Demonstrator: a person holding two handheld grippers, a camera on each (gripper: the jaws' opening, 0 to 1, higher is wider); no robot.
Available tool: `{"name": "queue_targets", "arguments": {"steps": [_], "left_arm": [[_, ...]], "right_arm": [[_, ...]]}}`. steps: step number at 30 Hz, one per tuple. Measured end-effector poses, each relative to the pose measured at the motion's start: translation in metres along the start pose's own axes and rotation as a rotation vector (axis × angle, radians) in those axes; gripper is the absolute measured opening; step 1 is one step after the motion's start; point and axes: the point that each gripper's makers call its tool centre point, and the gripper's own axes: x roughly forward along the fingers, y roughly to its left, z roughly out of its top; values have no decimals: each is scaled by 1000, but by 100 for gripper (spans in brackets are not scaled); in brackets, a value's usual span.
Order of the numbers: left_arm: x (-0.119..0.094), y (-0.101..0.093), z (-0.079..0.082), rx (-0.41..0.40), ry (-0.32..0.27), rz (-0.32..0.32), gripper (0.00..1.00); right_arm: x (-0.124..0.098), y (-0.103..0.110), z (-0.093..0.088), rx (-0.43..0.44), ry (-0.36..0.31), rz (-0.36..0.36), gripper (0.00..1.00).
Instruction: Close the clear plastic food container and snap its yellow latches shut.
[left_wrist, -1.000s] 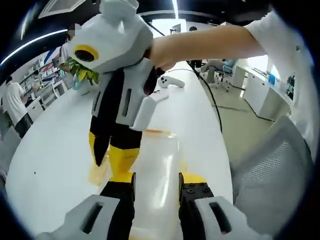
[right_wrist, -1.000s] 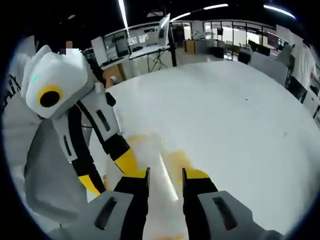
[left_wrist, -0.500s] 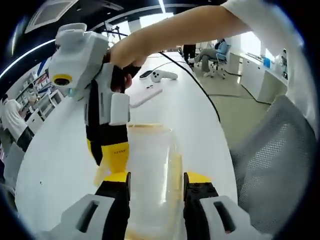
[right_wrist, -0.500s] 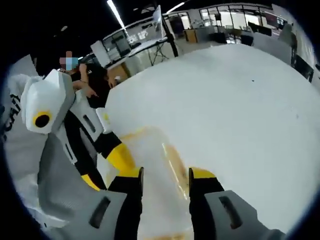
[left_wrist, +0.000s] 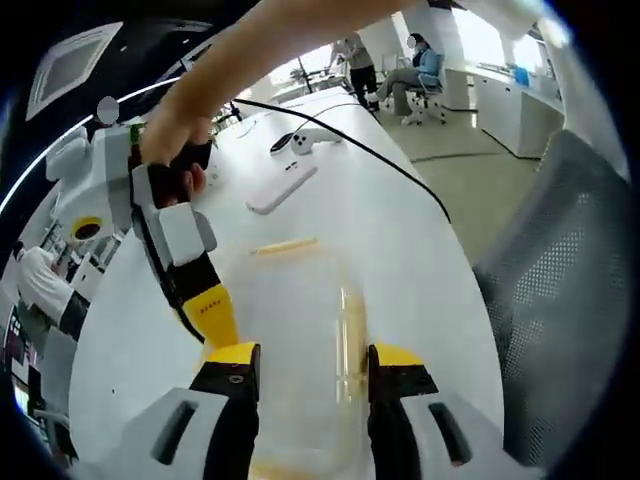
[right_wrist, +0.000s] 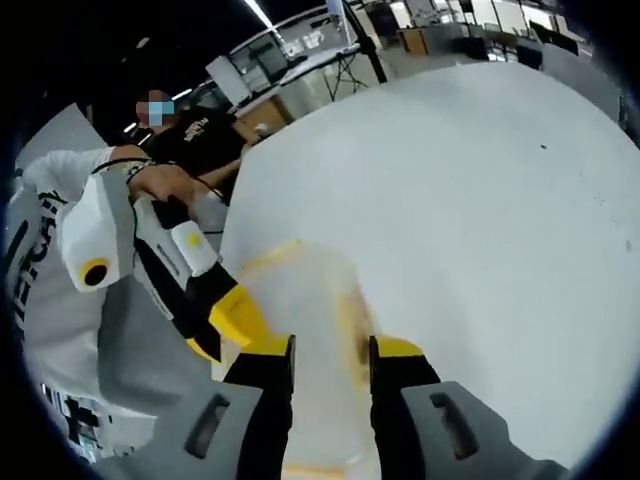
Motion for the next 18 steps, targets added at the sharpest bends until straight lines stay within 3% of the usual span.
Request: {"name": "queue_targets", "arguments": {"steps": [7,18], "left_arm": [[-1,0,0,-31,-2,1,38],[2,0,1,-2,5,-2,38]], "right_arm": [[1,-2,-1,-2,14,40,26],[-1,-8,-1,-3,40,57,24]]}}
